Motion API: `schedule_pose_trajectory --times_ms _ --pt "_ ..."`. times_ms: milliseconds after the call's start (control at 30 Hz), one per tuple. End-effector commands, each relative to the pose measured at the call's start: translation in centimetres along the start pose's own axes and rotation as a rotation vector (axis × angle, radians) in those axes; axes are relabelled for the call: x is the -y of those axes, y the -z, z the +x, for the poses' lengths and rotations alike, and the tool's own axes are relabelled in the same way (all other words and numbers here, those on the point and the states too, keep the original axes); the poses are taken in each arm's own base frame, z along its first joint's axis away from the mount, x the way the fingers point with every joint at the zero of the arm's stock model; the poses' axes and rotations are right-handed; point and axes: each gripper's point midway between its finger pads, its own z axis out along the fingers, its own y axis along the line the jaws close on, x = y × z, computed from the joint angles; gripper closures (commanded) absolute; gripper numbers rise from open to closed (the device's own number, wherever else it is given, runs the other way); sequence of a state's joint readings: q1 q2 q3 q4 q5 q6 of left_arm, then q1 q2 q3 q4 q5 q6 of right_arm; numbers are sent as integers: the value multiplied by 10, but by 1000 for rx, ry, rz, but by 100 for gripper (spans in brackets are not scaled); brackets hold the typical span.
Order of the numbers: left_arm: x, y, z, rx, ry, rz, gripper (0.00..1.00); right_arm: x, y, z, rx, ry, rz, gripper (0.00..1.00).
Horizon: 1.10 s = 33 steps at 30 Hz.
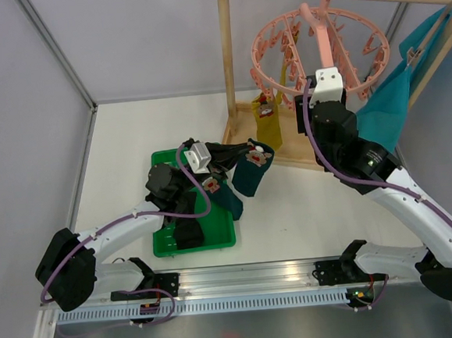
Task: Clip the socks to the hanger
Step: Open the clamp at the hanger.
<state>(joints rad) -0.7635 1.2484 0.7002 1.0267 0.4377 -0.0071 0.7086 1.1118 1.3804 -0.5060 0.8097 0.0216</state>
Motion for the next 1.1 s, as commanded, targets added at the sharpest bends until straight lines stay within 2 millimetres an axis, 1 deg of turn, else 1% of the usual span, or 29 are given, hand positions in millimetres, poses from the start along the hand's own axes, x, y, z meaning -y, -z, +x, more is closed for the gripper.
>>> schedule_pose_trajectory --times_ms 0,200,467,667,833,867,1067 --pt "-2 -6 -27 71 -28 -6 98 4 -3 -10 41 -6 15 39" --pt "-2 -3 -26 65 -33 -13 98 4 -5 -13 61 -19 23 41" --pt "-3 -3 -26 57 -28 -14 98 -2 -14 -11 54 -9 26 44" --pt "-3 -5 -24 53 -27 -14 98 -1 -13 -16 67 -20 29 49" --pt "-4 -8 -25 59 -23 -5 98 3 -11 -20 82 -45 38 58" --pt "-2 -10 -22 58 -15 4 98 3 -10 -21 84 -51 35 62" --pt "-6 -18 -18 63 2 2 98 4 -6 -25 95 -80 17 75"
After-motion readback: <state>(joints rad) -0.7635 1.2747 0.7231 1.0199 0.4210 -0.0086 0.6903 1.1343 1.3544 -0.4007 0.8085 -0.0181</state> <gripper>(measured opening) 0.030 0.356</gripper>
